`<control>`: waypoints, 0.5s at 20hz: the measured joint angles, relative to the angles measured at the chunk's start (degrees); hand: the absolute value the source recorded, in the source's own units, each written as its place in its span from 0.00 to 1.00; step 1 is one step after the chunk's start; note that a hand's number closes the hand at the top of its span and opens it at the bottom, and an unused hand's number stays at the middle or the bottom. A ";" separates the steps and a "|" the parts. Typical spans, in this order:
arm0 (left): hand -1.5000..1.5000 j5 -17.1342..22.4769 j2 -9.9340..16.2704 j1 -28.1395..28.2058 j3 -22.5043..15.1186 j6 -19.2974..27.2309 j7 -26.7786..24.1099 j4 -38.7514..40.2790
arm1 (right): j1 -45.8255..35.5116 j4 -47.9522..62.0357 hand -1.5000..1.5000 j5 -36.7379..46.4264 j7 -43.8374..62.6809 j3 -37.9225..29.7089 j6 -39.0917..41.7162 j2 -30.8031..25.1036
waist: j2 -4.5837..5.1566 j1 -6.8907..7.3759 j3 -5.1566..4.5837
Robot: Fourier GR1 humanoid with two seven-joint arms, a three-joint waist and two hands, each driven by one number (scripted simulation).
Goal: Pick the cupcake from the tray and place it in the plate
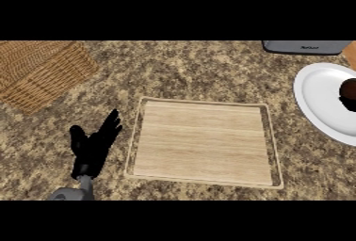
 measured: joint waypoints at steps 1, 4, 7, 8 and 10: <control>0.50 0.28 0.31 -0.03 0.29 -0.31 0.25 -0.02 | -0.33 1.11 0.00 -0.68 -1.61 -0.59 0.84 0.31 | -0.03 -0.02 0.00; 0.50 0.25 0.25 0.31 0.28 -0.63 -0.73 0.02 | -0.82 2.95 0.00 -3.48 -7.34 -3.20 3.47 0.33 | 0.00 -0.04 0.08; 0.50 0.08 0.29 0.63 0.12 -0.65 -0.53 -0.30 | -0.95 3.01 0.00 -7.07 -14.09 -6.65 4.51 1.06 | -0.04 -0.24 0.13; 0.50 0.15 0.29 0.69 0.24 -0.59 -0.40 -0.37 | -1.23 2.79 0.00 -8.45 -16.00 -8.05 4.65 1.05 | -0.05 -0.32 0.15; 0.50 0.21 0.34 0.89 0.46 -0.59 -0.58 -0.35 | -1.42 2.72 0.00 -11.48 -19.56 -11.06 5.58 0.99 | -0.12 -0.51 0.14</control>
